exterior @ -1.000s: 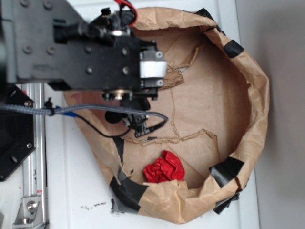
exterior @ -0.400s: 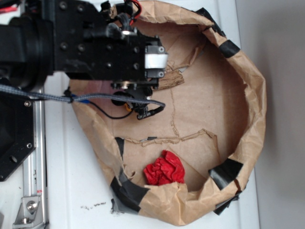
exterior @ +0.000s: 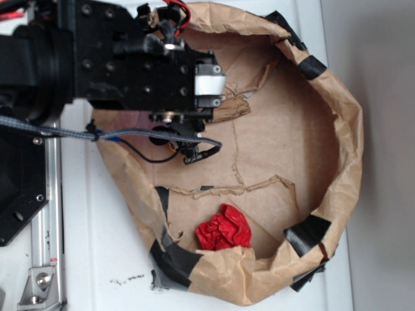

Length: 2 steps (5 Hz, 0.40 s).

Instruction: Grab the yellow duck.

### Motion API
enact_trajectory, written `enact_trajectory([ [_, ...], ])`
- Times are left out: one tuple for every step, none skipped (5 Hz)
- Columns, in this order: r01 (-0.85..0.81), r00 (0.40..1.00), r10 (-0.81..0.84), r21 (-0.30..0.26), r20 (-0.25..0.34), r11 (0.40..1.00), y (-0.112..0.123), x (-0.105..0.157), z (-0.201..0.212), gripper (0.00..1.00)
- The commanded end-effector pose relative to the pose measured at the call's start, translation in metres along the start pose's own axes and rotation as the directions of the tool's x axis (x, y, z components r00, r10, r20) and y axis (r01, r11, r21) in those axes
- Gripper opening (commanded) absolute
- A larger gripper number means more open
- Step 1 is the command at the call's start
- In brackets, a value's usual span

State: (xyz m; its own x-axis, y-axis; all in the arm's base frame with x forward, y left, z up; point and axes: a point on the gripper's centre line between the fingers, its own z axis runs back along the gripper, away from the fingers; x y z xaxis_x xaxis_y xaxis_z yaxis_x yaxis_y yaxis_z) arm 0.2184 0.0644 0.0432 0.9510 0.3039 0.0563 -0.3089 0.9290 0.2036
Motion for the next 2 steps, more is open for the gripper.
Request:
enact_trajectory([
  [0.119,0.993,-0.116,-0.145,0.029,0.982,-0.045,-0.014,-0.014,1.0],
  [0.145,0.989,-0.134,-0.198,0.068,0.969,-0.067,-0.018,-0.003,1.0],
])
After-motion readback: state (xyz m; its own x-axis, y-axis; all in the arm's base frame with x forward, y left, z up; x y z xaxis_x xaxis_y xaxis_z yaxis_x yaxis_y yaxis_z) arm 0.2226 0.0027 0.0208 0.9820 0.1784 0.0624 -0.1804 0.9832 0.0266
